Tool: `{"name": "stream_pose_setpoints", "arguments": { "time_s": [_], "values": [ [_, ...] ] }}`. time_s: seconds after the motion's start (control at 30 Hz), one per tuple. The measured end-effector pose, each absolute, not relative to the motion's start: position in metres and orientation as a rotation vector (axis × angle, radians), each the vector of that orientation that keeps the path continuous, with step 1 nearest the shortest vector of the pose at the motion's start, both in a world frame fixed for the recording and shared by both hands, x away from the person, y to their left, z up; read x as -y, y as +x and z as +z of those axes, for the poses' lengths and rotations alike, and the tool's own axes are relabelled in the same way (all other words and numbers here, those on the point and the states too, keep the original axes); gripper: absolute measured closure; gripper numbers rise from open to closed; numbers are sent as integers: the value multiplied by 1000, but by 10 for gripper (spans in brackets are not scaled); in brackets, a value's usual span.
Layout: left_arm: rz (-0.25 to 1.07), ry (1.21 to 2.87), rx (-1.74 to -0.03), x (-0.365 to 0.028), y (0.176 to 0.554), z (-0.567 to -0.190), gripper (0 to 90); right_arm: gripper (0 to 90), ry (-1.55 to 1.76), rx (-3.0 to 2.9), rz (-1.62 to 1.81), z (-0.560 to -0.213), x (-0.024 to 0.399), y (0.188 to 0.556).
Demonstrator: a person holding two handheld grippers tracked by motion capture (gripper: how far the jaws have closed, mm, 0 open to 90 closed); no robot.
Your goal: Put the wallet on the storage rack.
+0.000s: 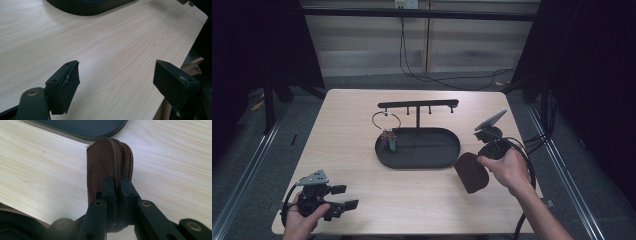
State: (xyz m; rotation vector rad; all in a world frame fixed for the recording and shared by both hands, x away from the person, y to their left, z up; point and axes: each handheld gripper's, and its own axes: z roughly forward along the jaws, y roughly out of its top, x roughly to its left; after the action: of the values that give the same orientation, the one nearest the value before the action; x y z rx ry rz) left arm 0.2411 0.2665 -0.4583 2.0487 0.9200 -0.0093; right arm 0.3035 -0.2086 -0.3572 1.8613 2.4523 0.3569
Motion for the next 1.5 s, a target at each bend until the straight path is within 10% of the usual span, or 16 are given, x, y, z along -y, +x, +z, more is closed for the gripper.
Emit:
{"name": "stream_pose_setpoints", "arguments": {
  "time_s": [1.5],
  "values": [
    [-11, 2052, -940, -267, 243, -460, 210, 830, 1922, -2332, 282, -333, 189, 371]
  ]
}}
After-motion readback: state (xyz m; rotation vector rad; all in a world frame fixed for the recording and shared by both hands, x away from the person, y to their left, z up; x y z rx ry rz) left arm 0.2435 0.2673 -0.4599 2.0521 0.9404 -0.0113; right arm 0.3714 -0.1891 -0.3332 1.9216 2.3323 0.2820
